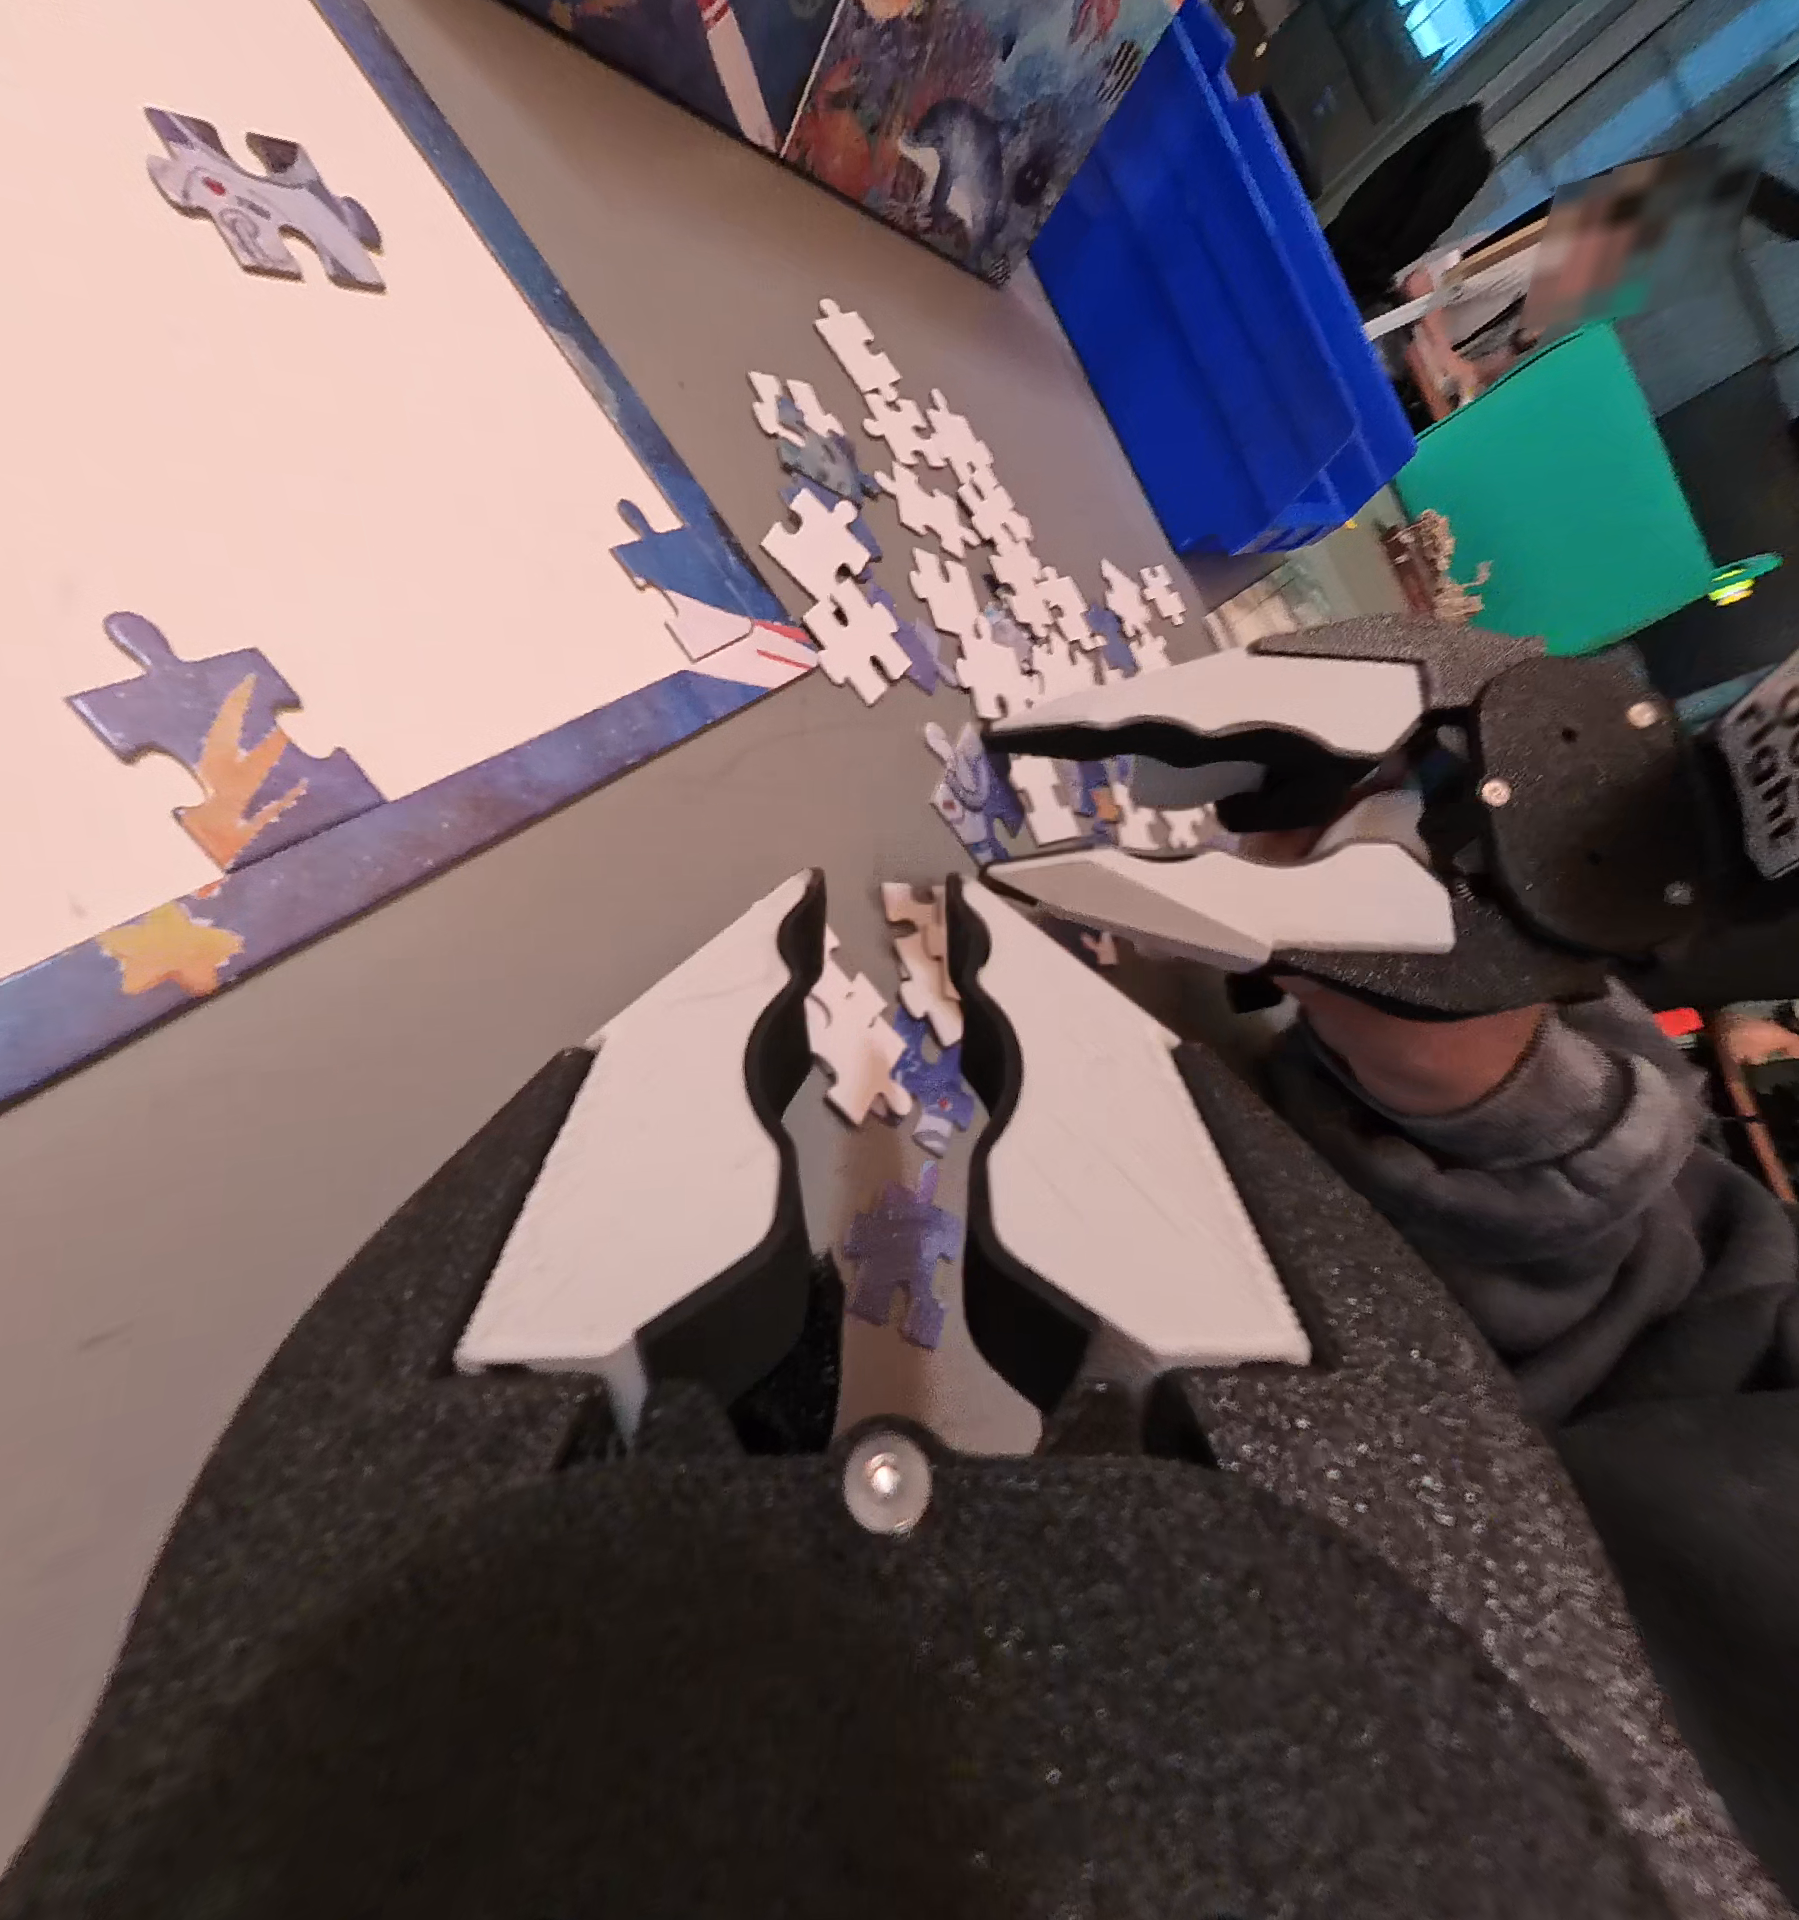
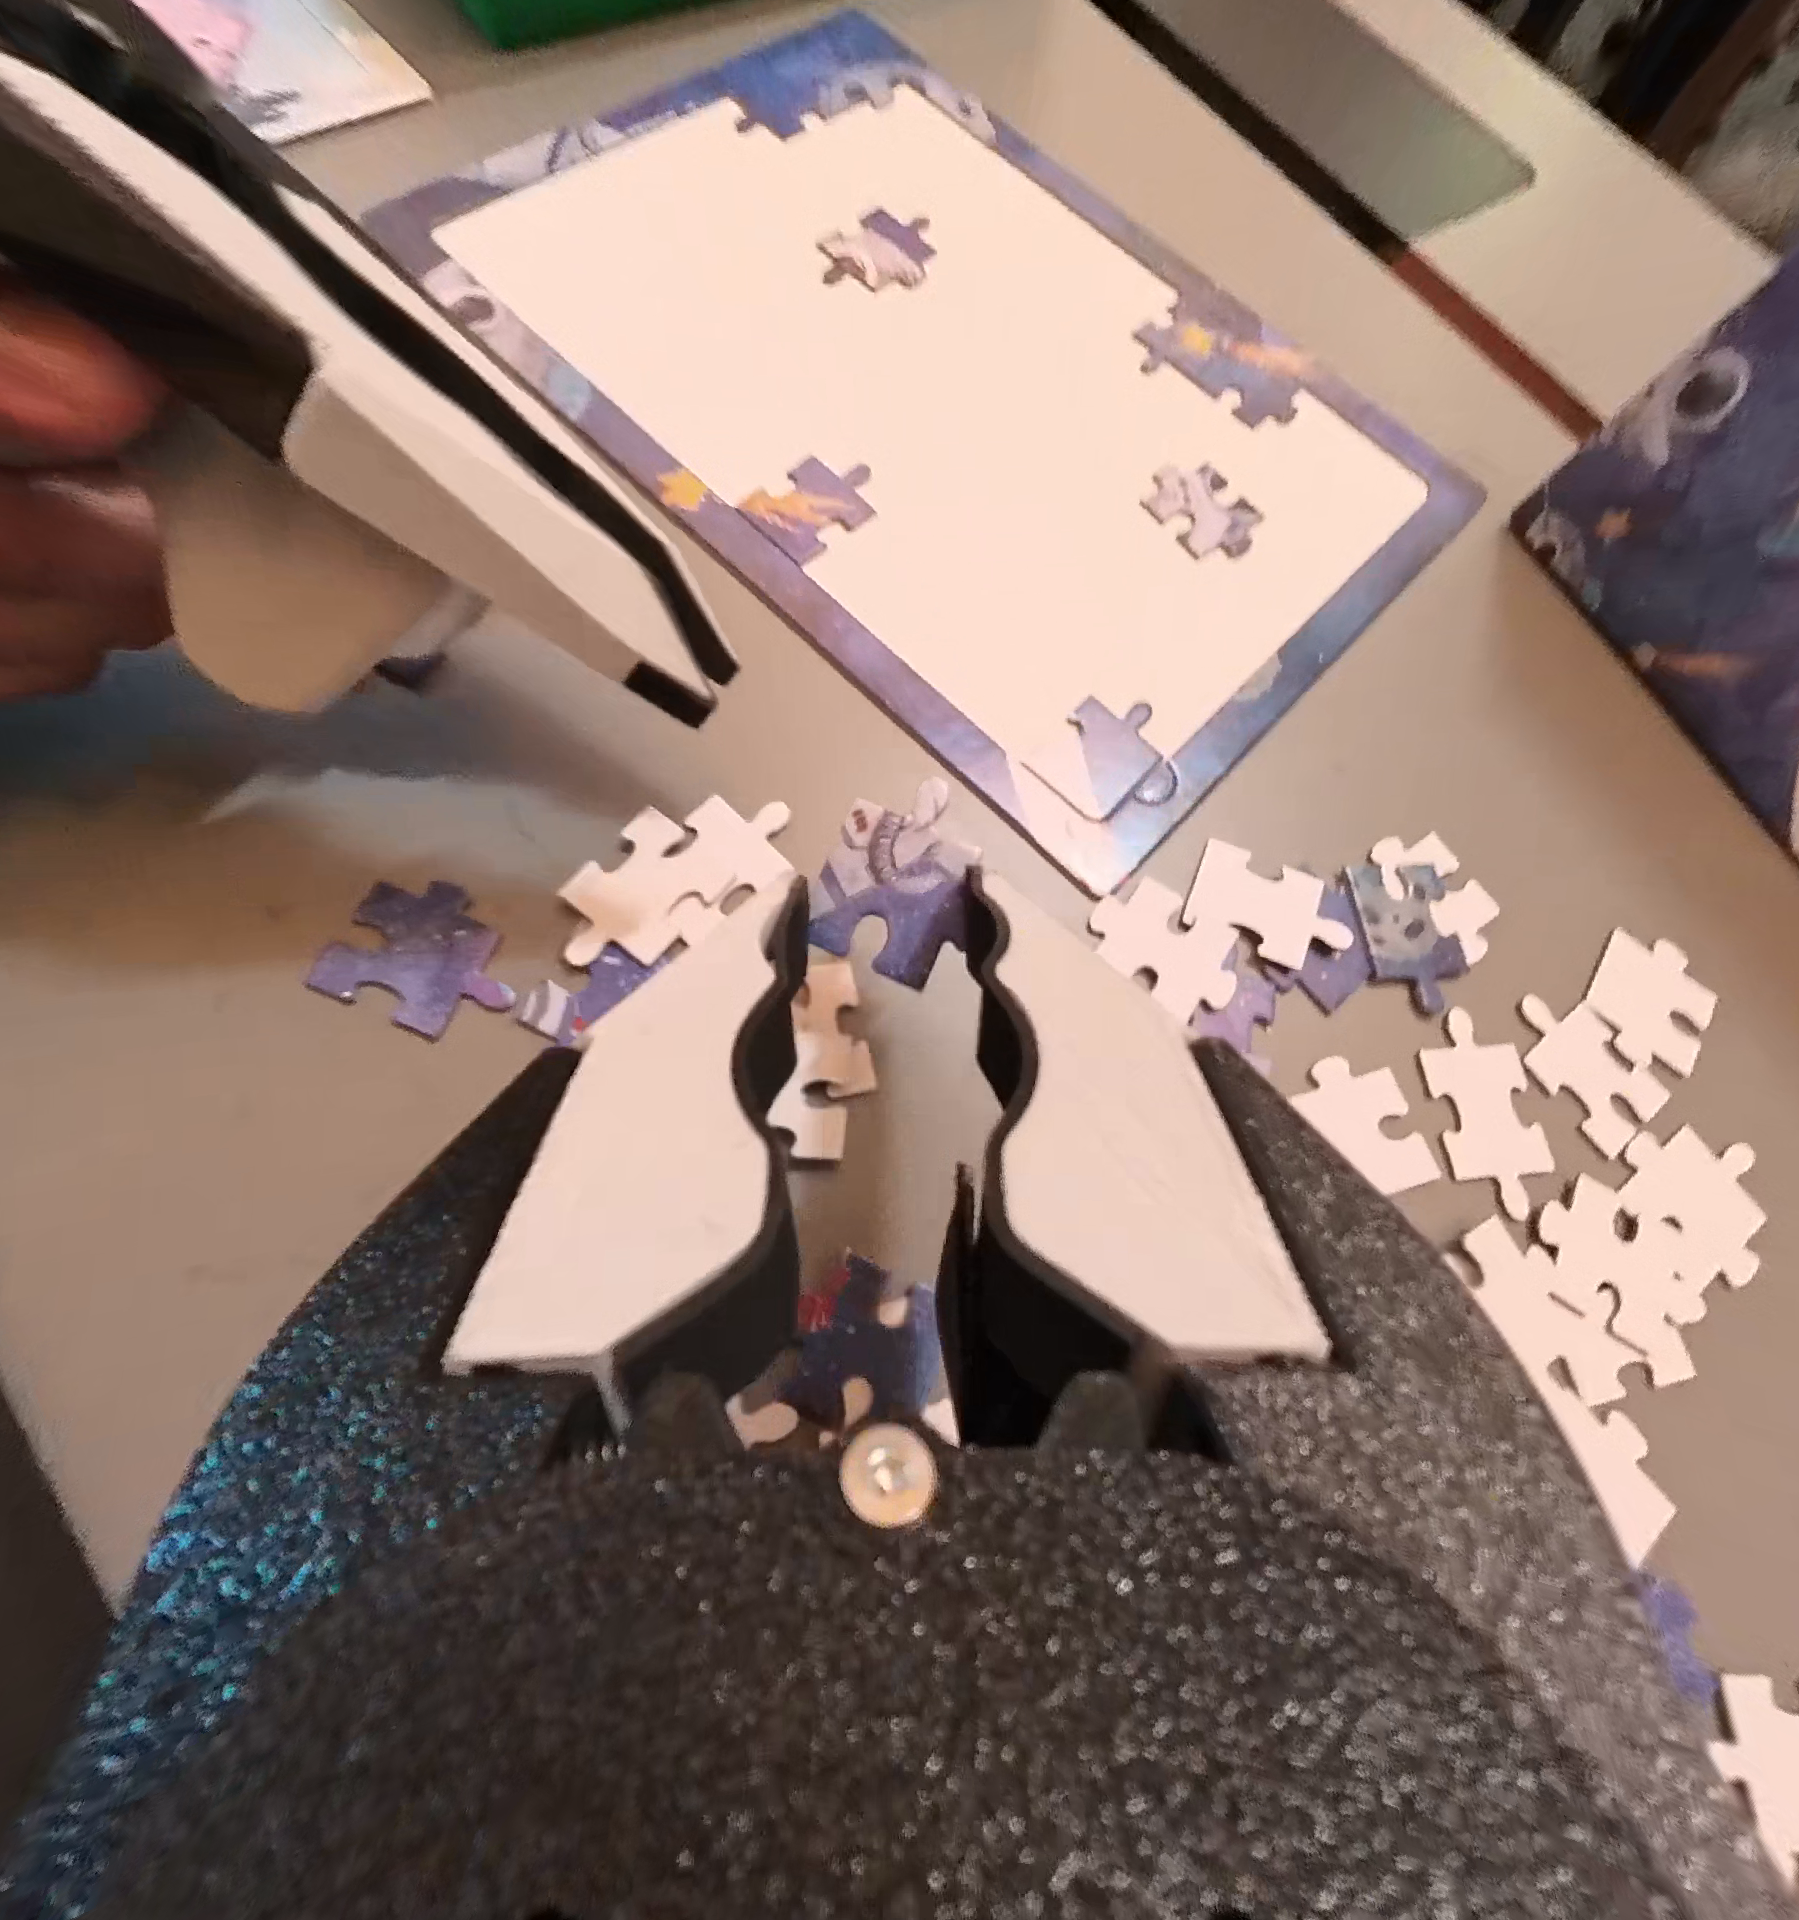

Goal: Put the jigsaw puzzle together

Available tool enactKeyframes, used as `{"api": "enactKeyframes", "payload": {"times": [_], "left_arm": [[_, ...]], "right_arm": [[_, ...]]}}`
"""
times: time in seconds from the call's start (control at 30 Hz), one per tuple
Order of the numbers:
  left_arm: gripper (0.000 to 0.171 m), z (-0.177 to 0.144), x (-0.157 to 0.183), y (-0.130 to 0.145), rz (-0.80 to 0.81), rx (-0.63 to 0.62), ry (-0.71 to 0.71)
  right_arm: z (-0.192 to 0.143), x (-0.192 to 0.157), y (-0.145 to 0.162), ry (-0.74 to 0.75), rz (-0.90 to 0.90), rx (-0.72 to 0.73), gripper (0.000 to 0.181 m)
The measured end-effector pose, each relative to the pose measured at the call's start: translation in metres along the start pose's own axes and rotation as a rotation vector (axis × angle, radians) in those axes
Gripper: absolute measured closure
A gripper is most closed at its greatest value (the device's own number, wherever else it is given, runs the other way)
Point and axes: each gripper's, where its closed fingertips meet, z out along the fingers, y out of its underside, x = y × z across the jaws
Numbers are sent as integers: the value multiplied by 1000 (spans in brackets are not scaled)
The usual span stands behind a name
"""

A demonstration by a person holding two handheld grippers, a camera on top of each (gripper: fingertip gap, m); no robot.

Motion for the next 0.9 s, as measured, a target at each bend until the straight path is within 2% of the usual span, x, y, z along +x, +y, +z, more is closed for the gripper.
{"api": "enactKeyframes", "payload": {"times": [0.17,0.37,0.53,0.63,0.67,0.7,0.9], "left_arm": [[149,-5,19,-8,-68,42,142],[149,-14,31,-18,-142,95,264],[150,-9,36,-10,-98,51,259],[170,-10,38,-9,-67,51,257],[171,-10,37,-9,-64,53,253],[171,-10,36,-10,-67,54,253],[171,-18,32,-21,-83,119,253]], "right_arm": [[-11,-11,-22,6,-98,113,152],[-17,-22,-34,-4,-155,180,151],[-19,-30,-37,-41,-163,205,151],[-19,-31,-38,-29,-188,209,153],[-19,-31,-38,-27,-195,211,162],[-20,-31,-38,-24,-197,215,163],[-22,-23,-40,-36,-98,242,146]]}}
